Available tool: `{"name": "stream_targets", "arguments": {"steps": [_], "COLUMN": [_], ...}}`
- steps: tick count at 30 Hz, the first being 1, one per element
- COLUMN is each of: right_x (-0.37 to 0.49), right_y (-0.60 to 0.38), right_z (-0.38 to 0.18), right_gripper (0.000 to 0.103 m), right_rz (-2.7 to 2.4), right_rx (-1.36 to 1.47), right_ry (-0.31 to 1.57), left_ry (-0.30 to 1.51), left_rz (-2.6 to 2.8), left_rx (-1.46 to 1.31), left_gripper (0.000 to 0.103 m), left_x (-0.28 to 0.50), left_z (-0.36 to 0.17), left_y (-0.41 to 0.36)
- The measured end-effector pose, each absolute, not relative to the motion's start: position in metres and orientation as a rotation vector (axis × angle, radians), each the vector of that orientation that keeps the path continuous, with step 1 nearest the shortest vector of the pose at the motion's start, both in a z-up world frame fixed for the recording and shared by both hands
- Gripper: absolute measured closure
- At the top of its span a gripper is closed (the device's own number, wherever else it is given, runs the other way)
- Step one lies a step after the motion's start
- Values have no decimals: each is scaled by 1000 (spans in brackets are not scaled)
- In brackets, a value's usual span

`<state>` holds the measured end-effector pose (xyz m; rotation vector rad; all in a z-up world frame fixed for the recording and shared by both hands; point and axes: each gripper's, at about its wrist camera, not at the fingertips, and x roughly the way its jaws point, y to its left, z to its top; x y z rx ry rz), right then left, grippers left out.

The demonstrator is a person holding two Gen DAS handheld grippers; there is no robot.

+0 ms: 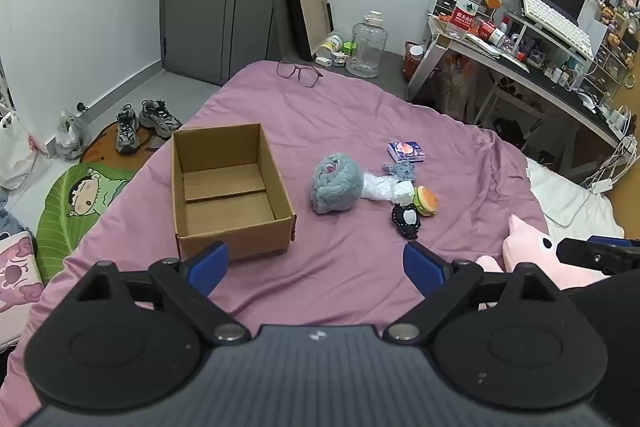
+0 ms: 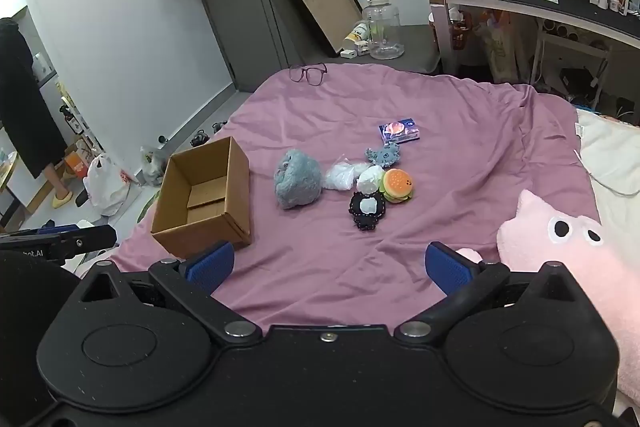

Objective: Organize soft objects

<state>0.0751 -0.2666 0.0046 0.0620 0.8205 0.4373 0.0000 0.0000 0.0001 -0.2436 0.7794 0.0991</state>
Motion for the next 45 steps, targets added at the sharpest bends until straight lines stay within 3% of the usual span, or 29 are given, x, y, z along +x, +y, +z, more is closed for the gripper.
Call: {"name": "stream_targets", "arguments": {"steps": [45], "right_x": [71], "right_y": [-262], "right_z": [-4], "right_gripper": [0], "right_rz": [395], "right_rx": [-9], "right_ry": [822], "left_ry": [778], "left_rz": [103], "left_rx": [-237], "left_gripper": [10], "left_x": [1], "left_z": [4], "left_y": [0]}}
